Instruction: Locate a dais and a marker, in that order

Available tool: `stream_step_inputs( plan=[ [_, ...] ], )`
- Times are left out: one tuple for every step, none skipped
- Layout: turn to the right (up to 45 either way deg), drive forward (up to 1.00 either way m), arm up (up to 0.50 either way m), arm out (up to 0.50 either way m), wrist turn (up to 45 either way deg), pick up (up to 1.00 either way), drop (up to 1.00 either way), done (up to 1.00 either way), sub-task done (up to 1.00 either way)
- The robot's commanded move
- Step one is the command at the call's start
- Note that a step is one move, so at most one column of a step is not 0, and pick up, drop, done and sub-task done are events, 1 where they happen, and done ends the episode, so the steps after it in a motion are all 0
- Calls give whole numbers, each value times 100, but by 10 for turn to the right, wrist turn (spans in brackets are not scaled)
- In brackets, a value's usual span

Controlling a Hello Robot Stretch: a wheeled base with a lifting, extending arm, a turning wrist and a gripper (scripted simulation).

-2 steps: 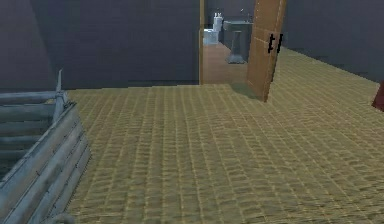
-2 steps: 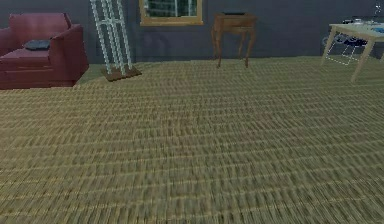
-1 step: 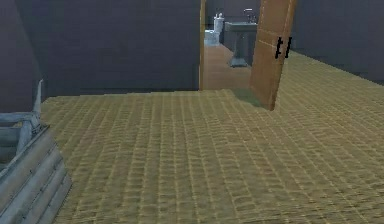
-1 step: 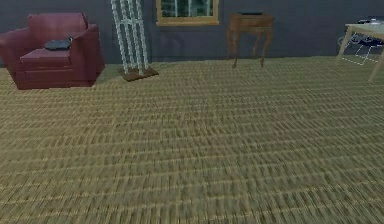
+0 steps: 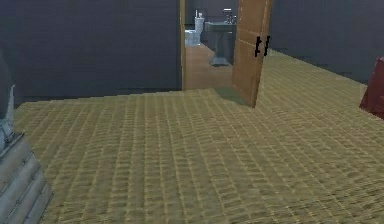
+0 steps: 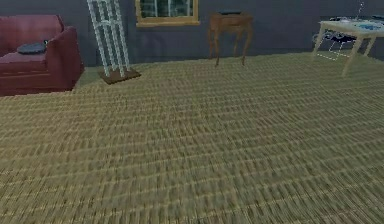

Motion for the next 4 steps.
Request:
stream_step_inputs(
  plan=[
    [30,0,0,0,0,0,0,0,0],
    [0,100,0,0,0,0,0,0,0],
    [0,100,0,0,0,0,0,0,0],
    [0,90,0,0,0,0,0,0,0]
  ],
)
